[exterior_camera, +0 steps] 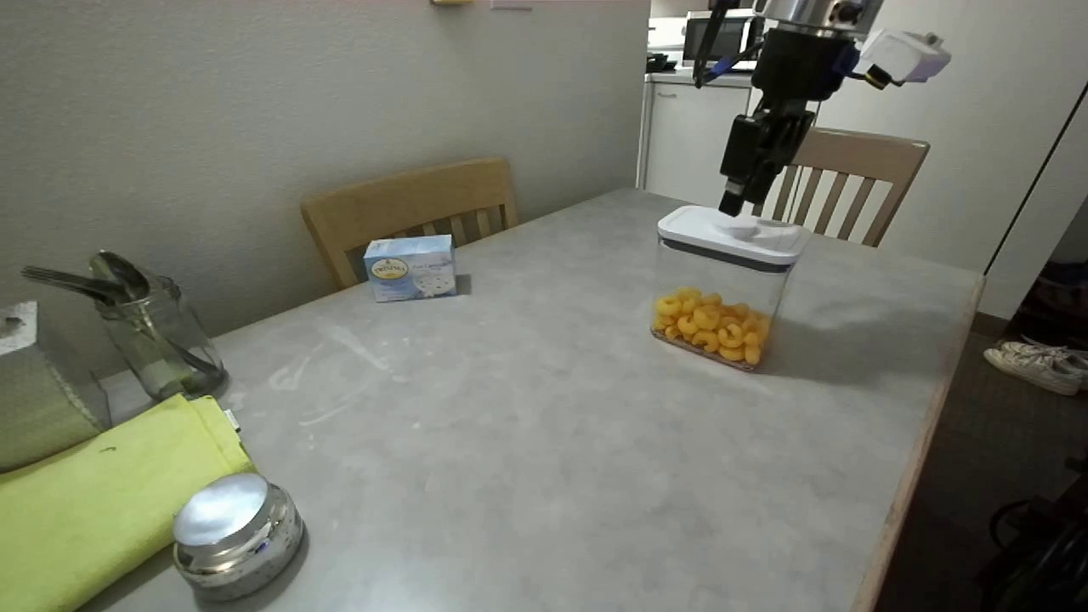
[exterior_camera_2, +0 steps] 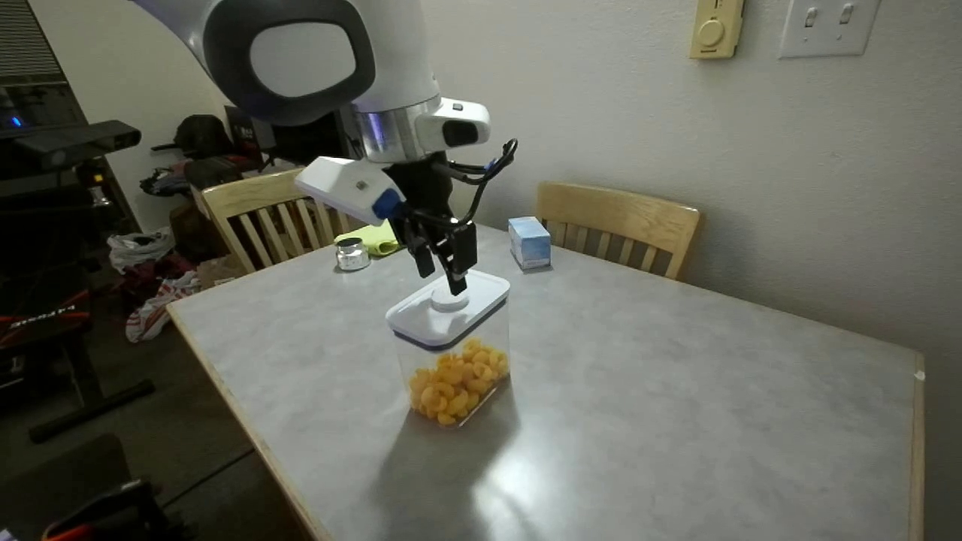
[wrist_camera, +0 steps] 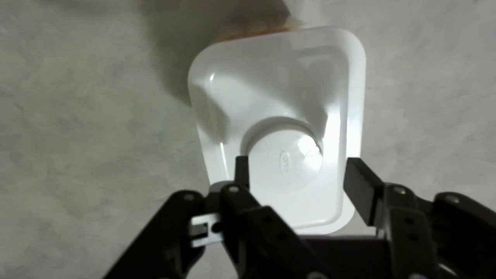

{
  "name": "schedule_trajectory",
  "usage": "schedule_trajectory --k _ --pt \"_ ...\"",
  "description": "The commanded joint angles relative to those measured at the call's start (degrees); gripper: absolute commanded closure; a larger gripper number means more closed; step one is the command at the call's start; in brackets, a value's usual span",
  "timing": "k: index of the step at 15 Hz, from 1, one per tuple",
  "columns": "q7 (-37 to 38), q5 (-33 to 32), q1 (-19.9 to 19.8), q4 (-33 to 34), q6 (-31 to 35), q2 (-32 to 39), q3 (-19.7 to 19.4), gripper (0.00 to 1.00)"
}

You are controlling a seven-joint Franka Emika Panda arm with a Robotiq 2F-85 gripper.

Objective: Remove the white lid from the container and put it on the table

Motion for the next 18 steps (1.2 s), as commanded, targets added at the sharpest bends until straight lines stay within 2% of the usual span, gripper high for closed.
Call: schedule_trajectory --k 1,3,5,11,14,18 --pt "0.57 0.47 0.24 -2.21 1.08 -1.64 0.15 0.05" --pt "0.44 0.57 0.27 -2.57 1.48 -1.31 0.10 0.00" --pt "0.46 0.32 0.27 -2.90 2.15 -0.78 0.05 0.00" --pt "0.17 0.18 0.22 -2.32 3.77 1.16 0.12 0.13" --pt "-0.48 0.66 0.05 -1.63 4.72 2.00 0.25 0.11" --pt "-0.97 1.12 -0.14 -1.03 5.63 2.63 0.27 0.17"
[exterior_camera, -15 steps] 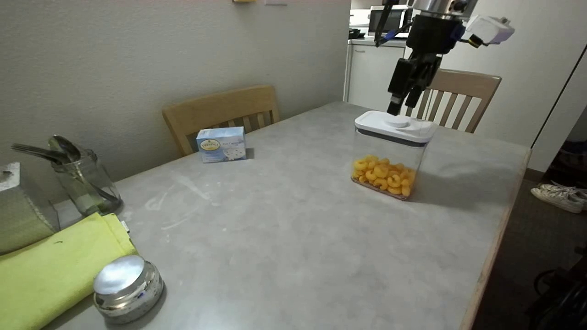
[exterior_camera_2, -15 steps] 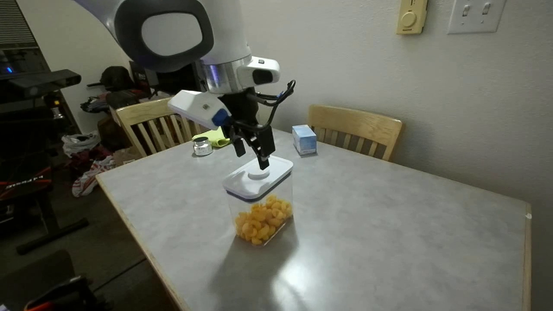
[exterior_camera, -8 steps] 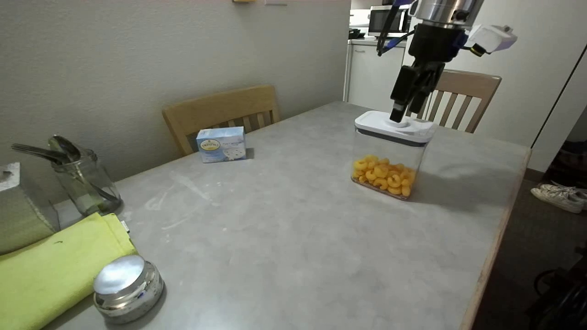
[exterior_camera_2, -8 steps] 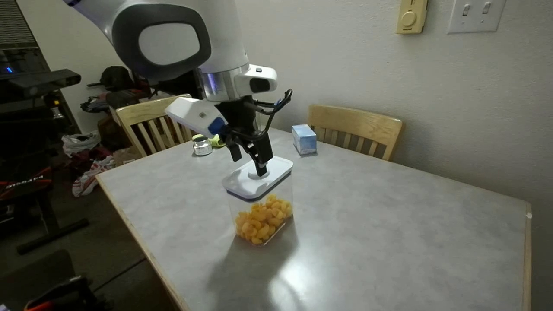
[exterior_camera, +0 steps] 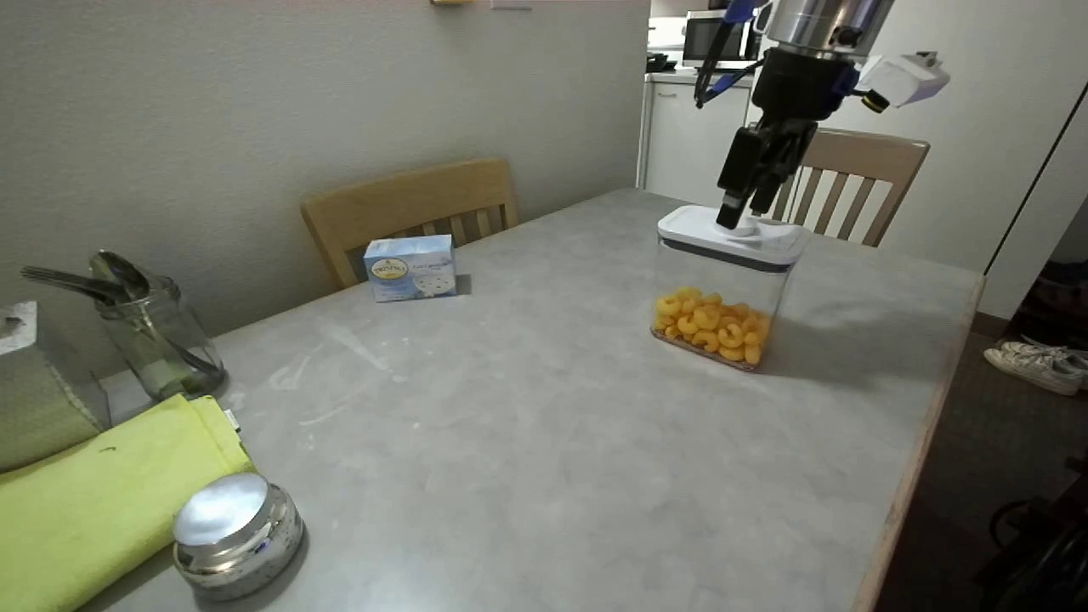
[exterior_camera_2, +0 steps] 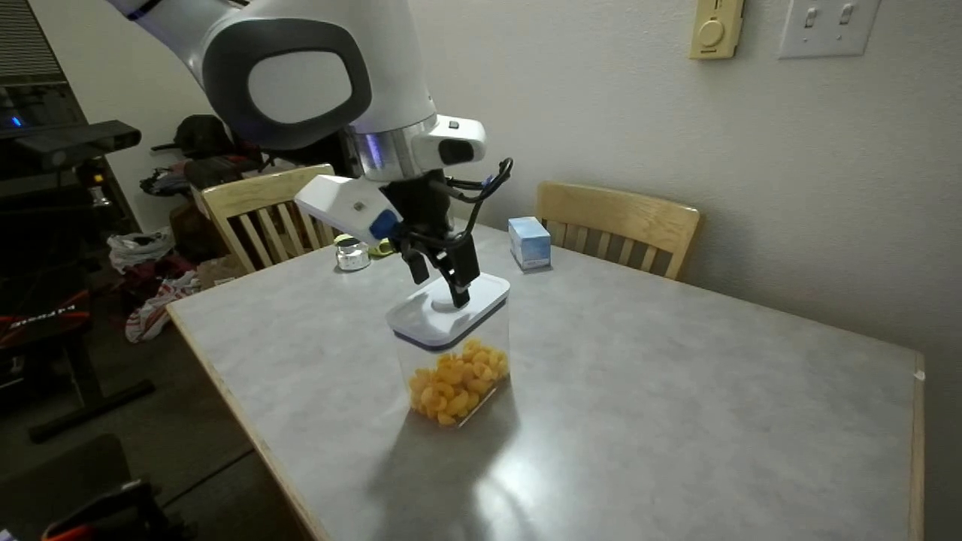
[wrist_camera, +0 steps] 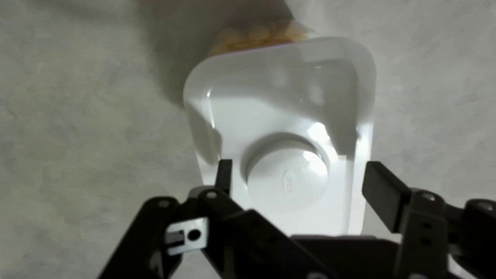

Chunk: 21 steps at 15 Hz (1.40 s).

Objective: Remove the white lid from the container and put it on the table

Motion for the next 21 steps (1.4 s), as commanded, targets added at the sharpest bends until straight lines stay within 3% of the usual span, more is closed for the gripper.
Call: schedule_trajectory --k 1,2,21 --pt "-1.42 1.32 -0.45 0.83 2.43 1.75 0.32 0.18" --pt "-1.67 1.65 -0.51 0.86 2.67 1.89 0.38 0.22" --pt "-2.68 4.35 -1.31 3.71 4.70 5.73 1.26 0.21"
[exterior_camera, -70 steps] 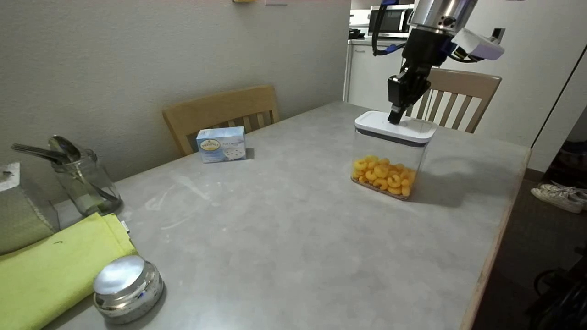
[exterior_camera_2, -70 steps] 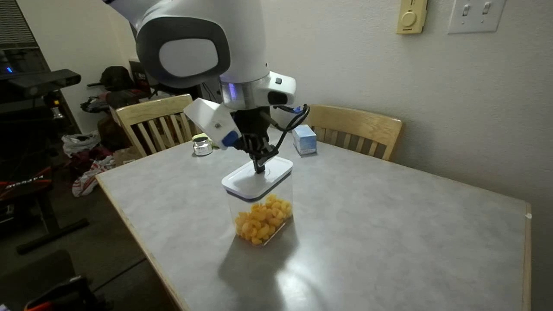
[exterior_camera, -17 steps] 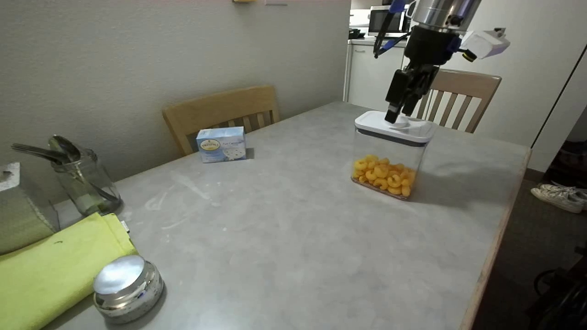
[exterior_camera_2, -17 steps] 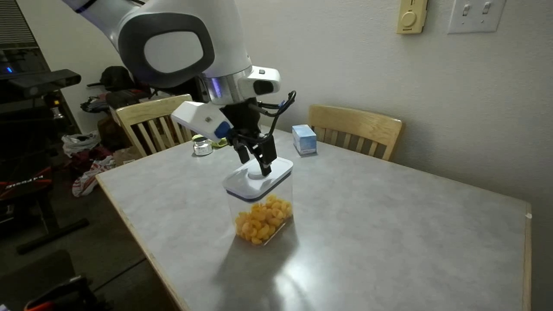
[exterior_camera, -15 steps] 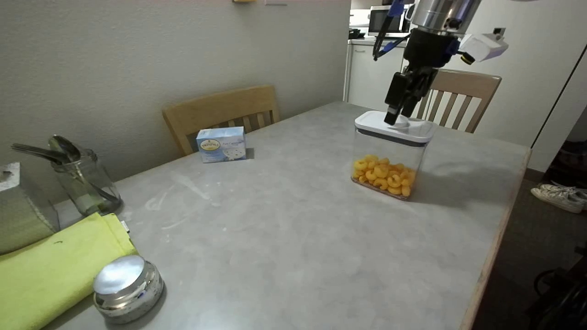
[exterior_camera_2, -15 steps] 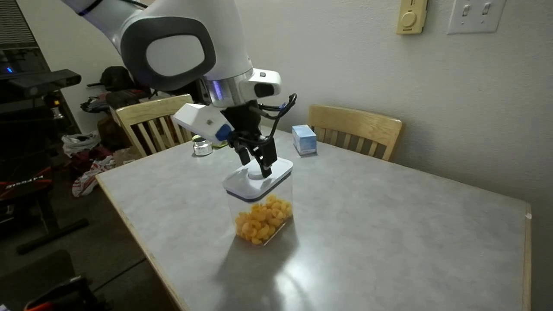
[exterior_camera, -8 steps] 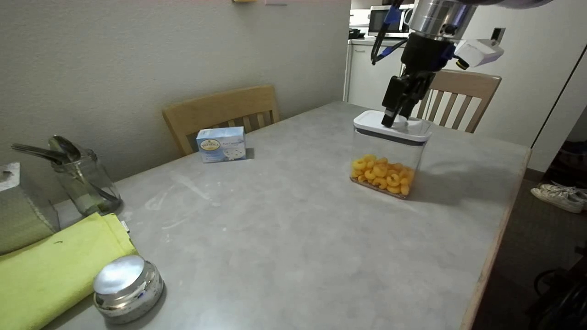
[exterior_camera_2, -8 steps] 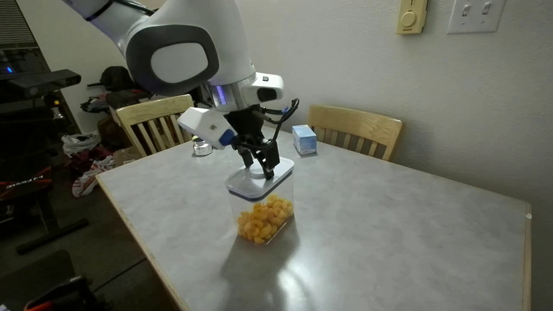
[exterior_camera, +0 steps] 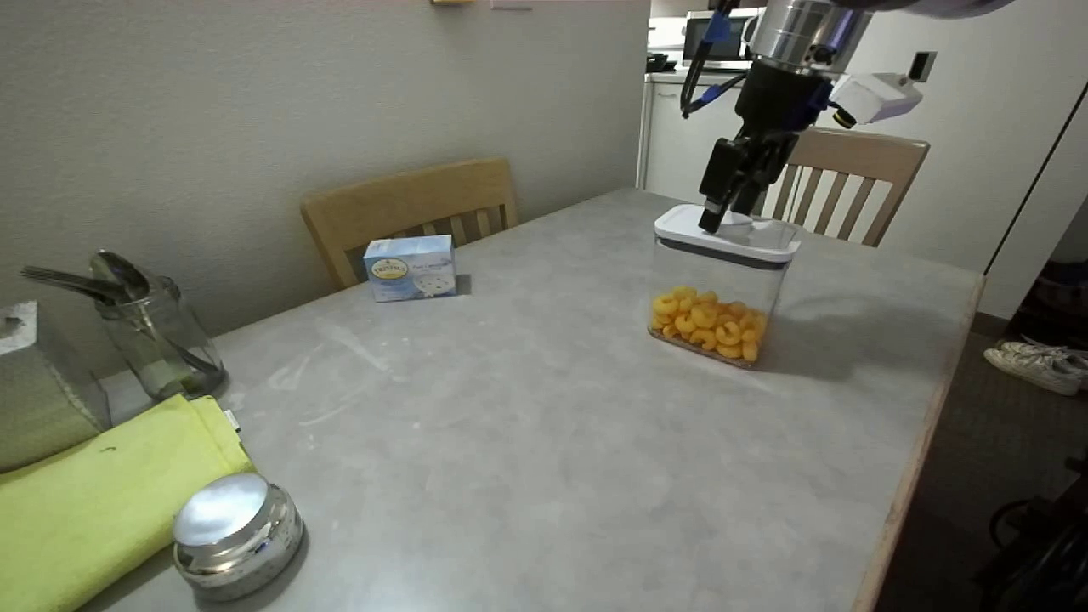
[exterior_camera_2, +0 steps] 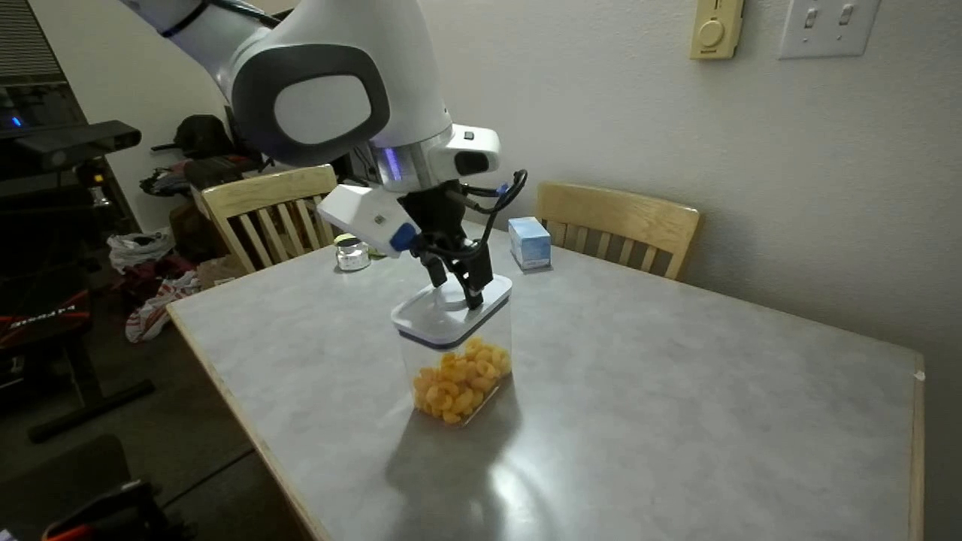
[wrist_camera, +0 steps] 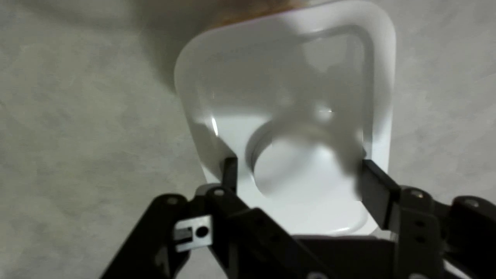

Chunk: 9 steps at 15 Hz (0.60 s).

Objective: Remove the white lid from the container and put it on the table

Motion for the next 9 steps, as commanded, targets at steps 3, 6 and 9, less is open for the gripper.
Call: schedule_trajectory --k 3,6,9 --pt "-2.38 2.35 -1.34 1.83 1.37 2.26 1.38 0.38" --pt "-2.64 2.84 -1.49 1.71 1.28 2.03 1.42 0.67" --pt "-2.69 3.30 -1.46 0.98 1.14 1.57 1.41 0.39"
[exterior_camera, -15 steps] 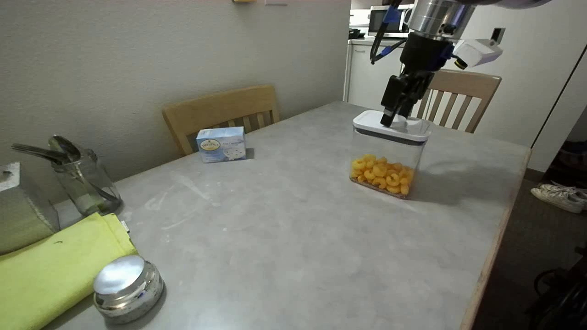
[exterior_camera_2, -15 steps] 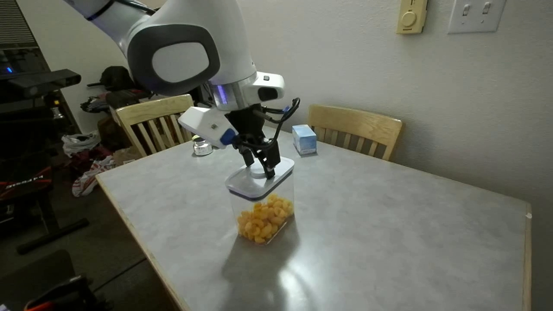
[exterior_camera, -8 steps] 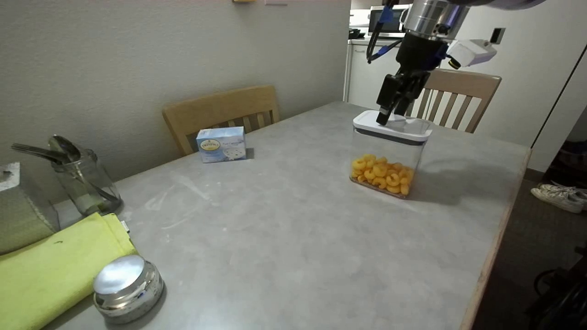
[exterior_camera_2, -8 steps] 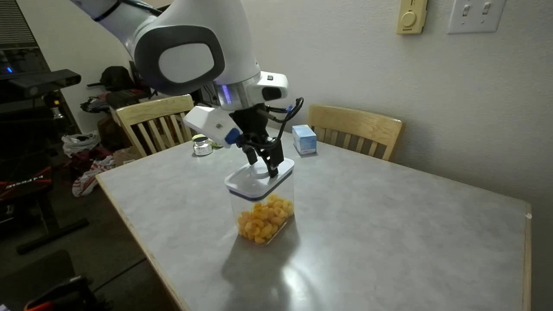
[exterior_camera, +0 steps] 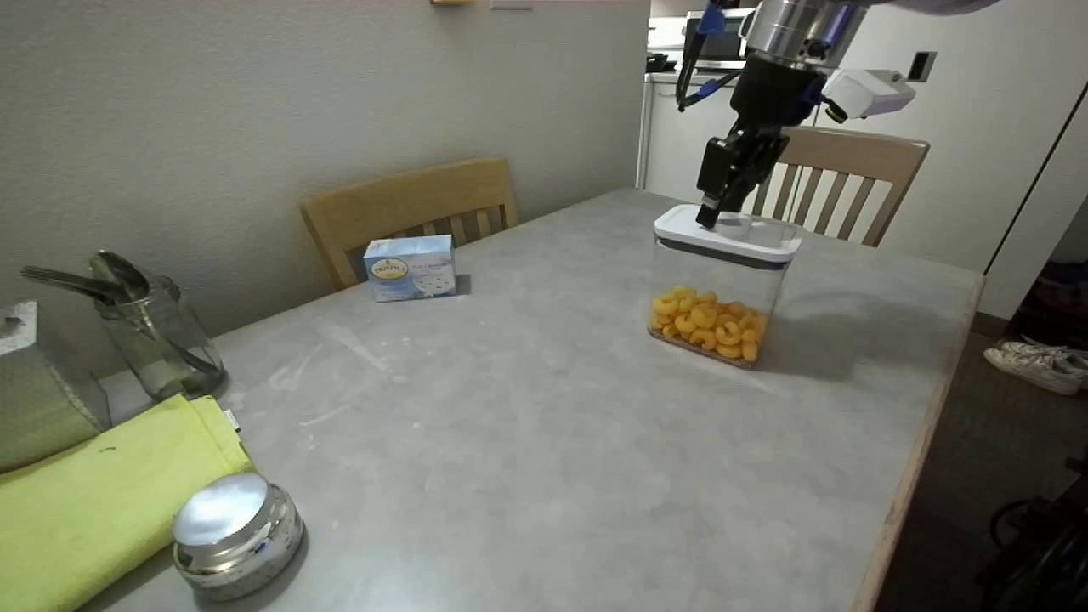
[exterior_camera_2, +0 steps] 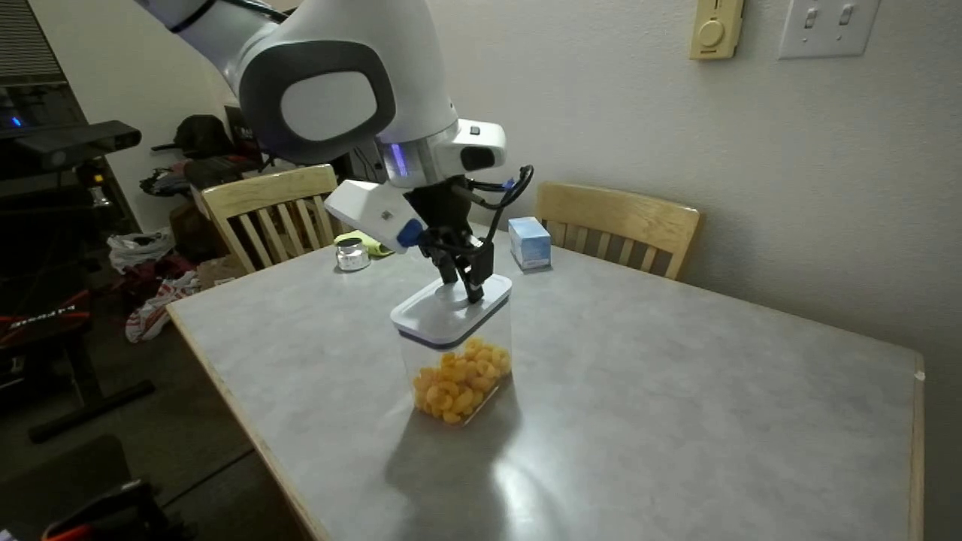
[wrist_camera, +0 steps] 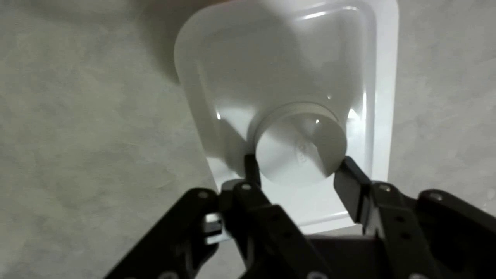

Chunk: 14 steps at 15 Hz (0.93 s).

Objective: Remove the white lid from the container and put it on the table

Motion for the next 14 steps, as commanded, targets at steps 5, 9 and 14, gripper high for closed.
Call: schedule_trajectory --k 5,9,14 --pt "-1.84 2.72 -1.30 -1.23 0.83 0.64 1.53 0.16" --pt "-1.71 3.08 -1.42 -1.36 0.74 0.37 1.43 0.50" --pt "-1.53 3.30 -1.61 -1.59 0.79 -0.06 1.32 0.72"
